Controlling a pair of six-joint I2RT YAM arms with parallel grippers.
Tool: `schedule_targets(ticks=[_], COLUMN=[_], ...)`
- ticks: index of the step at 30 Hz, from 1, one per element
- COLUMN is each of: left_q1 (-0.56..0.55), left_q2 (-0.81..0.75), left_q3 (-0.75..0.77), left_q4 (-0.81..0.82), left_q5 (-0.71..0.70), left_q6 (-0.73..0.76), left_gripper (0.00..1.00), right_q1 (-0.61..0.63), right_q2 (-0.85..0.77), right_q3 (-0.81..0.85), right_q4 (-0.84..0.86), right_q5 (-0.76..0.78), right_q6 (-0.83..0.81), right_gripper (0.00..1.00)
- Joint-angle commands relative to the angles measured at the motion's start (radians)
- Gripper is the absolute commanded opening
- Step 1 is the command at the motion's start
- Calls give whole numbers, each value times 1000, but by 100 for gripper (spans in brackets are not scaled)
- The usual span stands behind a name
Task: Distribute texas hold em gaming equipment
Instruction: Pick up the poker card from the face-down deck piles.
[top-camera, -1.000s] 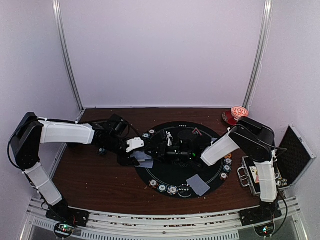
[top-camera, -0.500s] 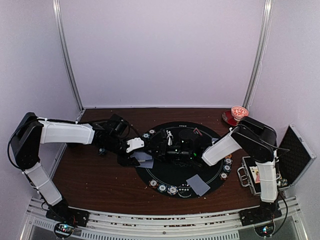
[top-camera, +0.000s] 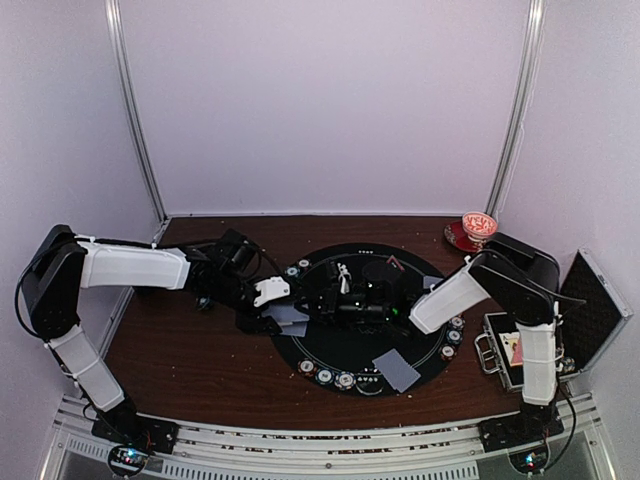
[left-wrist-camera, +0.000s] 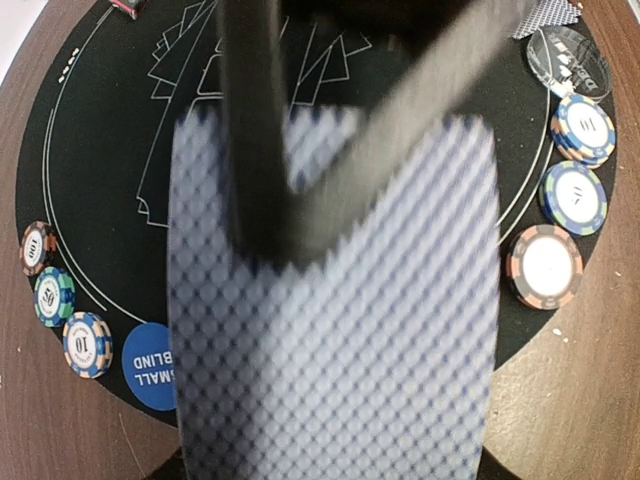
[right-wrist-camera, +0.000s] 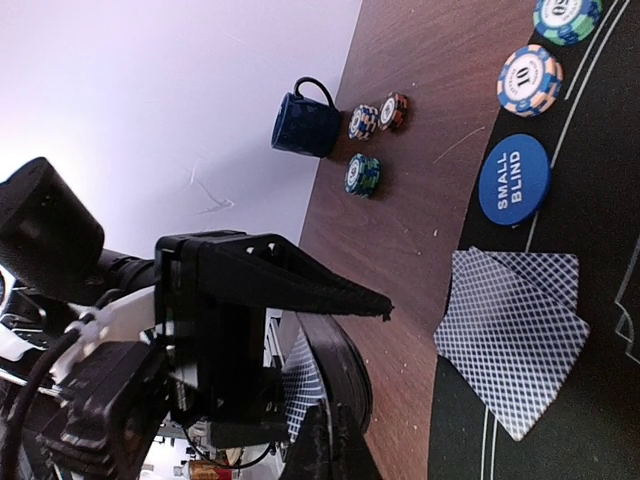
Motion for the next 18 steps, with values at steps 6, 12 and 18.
schedule_targets(ticks=[6, 12, 18], left_q1=[9, 9, 11], left_q2=[4, 3, 3], left_q3=[5, 6, 8], left_q4=[29, 32, 33], left_q5=[-6, -11, -16], left_q6=[4, 0, -5], left_gripper=[61, 61, 61], right_q1=[-101, -110, -92], right_q2=[-302, -448, -492], right_q3=[-144, -28, 52], right_q4=[-209, -713, -908], right_q5=[88, 381, 751], right_q6=[-212, -529, -786], right_gripper=[0, 0, 0])
